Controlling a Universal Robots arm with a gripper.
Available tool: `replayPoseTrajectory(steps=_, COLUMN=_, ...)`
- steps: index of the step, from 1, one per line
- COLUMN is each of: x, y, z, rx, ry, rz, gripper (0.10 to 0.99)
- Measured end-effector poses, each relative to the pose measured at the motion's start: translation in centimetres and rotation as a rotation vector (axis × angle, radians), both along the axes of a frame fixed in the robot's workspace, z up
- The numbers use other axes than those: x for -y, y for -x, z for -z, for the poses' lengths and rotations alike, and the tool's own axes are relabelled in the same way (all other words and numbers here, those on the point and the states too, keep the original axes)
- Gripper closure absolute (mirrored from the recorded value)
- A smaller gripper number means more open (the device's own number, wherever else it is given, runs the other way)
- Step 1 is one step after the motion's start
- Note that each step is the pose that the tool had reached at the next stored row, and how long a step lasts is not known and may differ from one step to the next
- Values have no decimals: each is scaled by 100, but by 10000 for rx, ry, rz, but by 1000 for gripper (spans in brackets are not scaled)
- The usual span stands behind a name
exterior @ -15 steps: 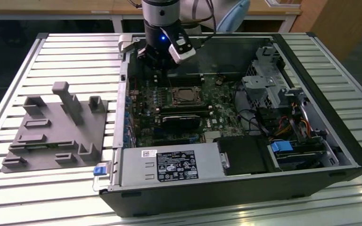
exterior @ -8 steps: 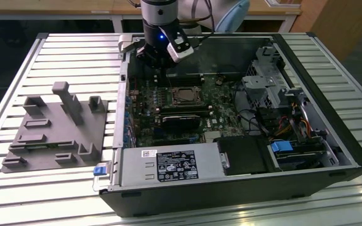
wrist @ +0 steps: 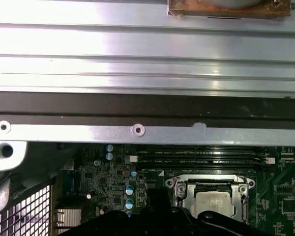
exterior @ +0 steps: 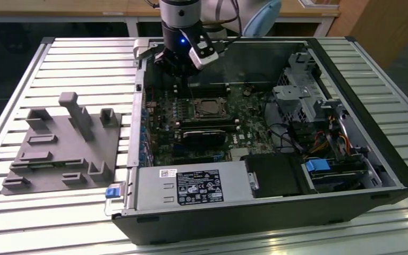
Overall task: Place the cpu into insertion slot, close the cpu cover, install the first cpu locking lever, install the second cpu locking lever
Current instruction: 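Install the first cpu locking lever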
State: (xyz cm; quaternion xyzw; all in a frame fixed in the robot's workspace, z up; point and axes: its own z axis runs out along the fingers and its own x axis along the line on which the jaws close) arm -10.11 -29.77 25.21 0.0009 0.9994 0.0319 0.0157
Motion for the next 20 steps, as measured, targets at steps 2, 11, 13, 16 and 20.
replayPoseTrajectory(steps=2, x=-6, y=-16, z=3, rx=1, ry=0, rz=0, gripper=980)
replayPoseTrajectory(steps=11, x=-9, y=-176, z=16, rx=1, ry=-1, rz=0, gripper=980)
replayPoseTrajectory(steps=13, x=-9, y=-230, z=20, rx=0, ry=-1, rz=-1, gripper=980)
replayPoseTrajectory(steps=16, x=-10, y=-327, z=25, rx=-2, ry=0, rz=-1, gripper=980)
replayPoseTrajectory(steps=20, x=-10, y=-384, z=35, rx=3, ry=-6, rz=-1, gripper=980)
